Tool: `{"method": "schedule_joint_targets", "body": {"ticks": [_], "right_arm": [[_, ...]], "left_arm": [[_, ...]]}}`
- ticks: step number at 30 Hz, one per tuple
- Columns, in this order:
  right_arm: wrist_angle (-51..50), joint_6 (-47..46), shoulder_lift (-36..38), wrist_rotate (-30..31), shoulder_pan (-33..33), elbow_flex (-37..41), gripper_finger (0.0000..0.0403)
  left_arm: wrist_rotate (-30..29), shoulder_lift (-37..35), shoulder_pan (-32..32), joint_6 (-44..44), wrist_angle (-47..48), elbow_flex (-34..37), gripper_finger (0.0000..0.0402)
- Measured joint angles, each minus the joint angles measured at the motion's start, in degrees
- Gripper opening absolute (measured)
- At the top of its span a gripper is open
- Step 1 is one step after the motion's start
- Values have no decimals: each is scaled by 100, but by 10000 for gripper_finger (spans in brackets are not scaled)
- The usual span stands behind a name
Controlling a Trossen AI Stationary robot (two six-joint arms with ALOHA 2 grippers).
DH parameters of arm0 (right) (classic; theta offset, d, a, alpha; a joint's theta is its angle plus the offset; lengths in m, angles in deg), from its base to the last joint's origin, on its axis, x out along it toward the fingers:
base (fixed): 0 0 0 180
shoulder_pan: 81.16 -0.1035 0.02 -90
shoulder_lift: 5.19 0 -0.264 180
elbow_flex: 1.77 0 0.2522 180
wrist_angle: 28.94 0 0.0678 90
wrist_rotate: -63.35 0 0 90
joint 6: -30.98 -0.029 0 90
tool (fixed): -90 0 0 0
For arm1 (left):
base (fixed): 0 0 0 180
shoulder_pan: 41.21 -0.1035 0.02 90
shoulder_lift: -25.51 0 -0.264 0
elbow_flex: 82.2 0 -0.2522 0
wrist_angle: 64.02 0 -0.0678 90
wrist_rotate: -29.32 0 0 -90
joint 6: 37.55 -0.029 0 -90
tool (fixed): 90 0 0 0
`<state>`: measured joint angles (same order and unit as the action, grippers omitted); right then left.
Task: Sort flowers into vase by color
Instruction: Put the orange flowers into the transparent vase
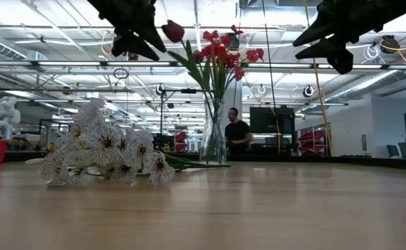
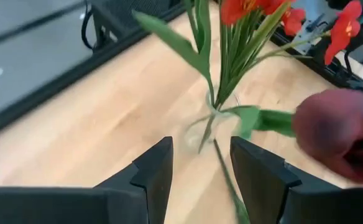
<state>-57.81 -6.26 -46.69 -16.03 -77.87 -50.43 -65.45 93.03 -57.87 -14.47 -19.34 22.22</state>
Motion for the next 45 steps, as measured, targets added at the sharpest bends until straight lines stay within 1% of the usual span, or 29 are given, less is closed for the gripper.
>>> {"method": "schedule_joint_targets", "body": {"ticks": [5, 9, 16, 19, 30, 34, 39, 42, 45], "right_arm": [[-123, -132, 2, -7, 0, 0, 128], [-598, -152, 2, -29, 0, 0, 128], [-1513, -408, 2, -243, 0, 0, 128], [-1672, -344, 2, -332, -1, 0, 128], [-1687, 248, 2, -325, -2, 0, 128], [-1687, 287, 2, -325, -2, 0, 128], [-1687, 464, 2, -325, -2, 0, 128], [-1687, 537, 1, -338, -2, 0, 128], [-1689, 541, 0, -348, -2, -1, 128]], "left_arm": [[-183, 3, 365, 556, 285, 0, 166], [-556, 3, 705, 1104, 537, 0, 166], [-1211, -77, 1201, 2394, 1901, 2, 166], [-1358, -102, 1409, 2901, 2141, 0, 166], [-1418, -84, 2149, 4285, 2218, 0, 166], [-1419, 4, 2402, 4834, 2218, 0, 166], [-1406, 256, 2700, 5722, 2235, 0, 166], [-1269, 490, 2876, 6249, 2240, 0, 166], [-920, 779, 3048, 6759, 2294, 1, 166]]}}
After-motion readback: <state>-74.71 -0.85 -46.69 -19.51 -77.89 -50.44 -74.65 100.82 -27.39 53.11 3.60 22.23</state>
